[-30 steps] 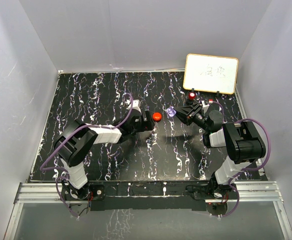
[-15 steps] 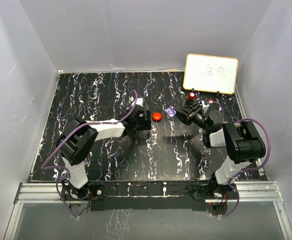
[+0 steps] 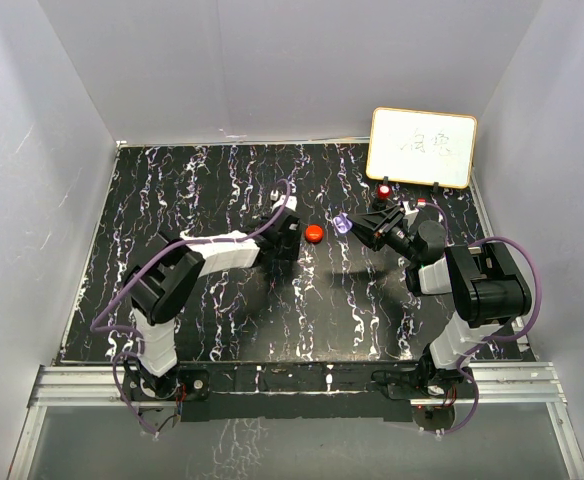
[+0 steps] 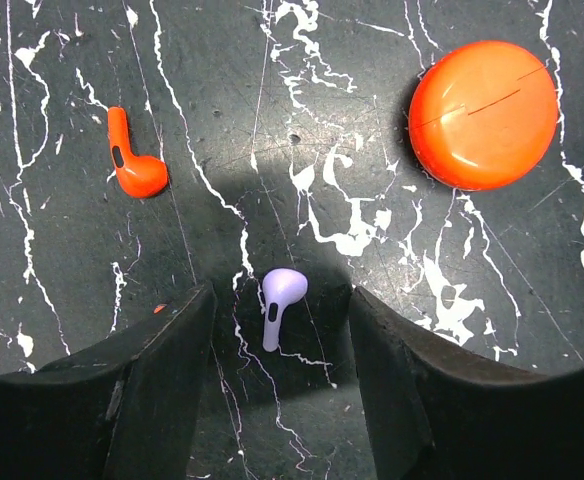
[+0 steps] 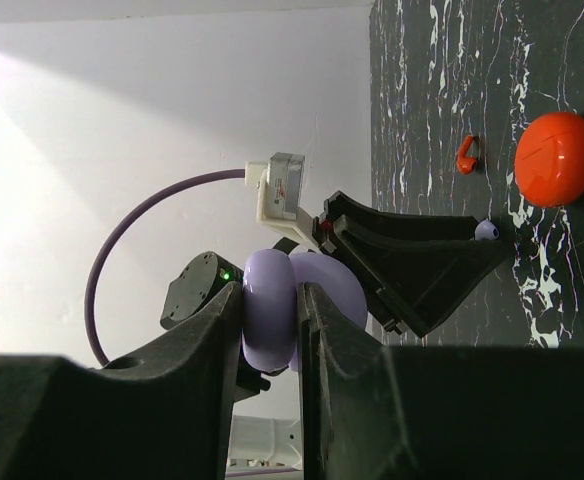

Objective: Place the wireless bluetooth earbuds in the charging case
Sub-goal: Pick up the earbud from the center of the board.

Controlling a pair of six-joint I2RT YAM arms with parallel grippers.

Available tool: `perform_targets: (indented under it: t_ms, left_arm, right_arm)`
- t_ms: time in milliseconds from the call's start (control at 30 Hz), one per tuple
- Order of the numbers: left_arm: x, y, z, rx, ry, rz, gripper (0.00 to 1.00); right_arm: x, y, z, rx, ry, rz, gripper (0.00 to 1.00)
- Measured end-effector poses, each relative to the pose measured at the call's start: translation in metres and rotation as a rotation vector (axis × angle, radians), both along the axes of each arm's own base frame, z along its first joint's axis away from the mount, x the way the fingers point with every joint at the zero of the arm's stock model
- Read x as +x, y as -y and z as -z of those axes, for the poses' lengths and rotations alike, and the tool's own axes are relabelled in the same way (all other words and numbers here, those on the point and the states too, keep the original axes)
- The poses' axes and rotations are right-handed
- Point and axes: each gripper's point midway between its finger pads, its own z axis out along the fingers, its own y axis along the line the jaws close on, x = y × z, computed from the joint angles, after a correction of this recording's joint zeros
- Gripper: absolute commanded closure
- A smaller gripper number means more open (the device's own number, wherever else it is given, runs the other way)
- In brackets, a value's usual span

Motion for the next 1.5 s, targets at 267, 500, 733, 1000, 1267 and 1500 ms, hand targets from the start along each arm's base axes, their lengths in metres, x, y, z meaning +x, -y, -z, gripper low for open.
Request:
perform_targets:
  t_ms: [267, 500, 733, 1000, 1267, 1500]
  left_arm:
    - [0.0039, 0.001, 0.0012, 0.068, 0.019, 0.006, 0.57]
    - [0.0093, 0.0063, 0.0006, 0.081, 0.03, 0.009, 0.65]
    - [0.009, 0.0068, 0.0009, 0.094, 0.027, 0.011, 0.65]
    - [0.0084, 0.0047, 0.0014, 0.103, 0.025, 0.002, 0.66]
    - [0.0078, 0.0044, 0.0018, 0.101, 0.022, -0.003, 0.73]
    - [0.007, 0.0032, 0.0019, 0.102, 0.019, -0.011, 0.7]
  right_arm:
    - [0.0, 0.0, -0.0001, 0.0, 0.0, 0.0, 1.0]
    - [0.0, 0.0, 0.0, 0.0, 0.0, 0.0, 1.0]
    - [0.0, 0.0, 0.0, 0.0, 0.0, 0.0, 1.0]
    - [0.0, 0.0, 0.0, 0.0, 0.0, 0.0, 1.0]
    - [0.0, 0.0, 0.0, 0.0, 0.0, 0.0, 1.0]
    - [0.0, 0.0, 0.0, 0.0, 0.0, 0.0, 1.0]
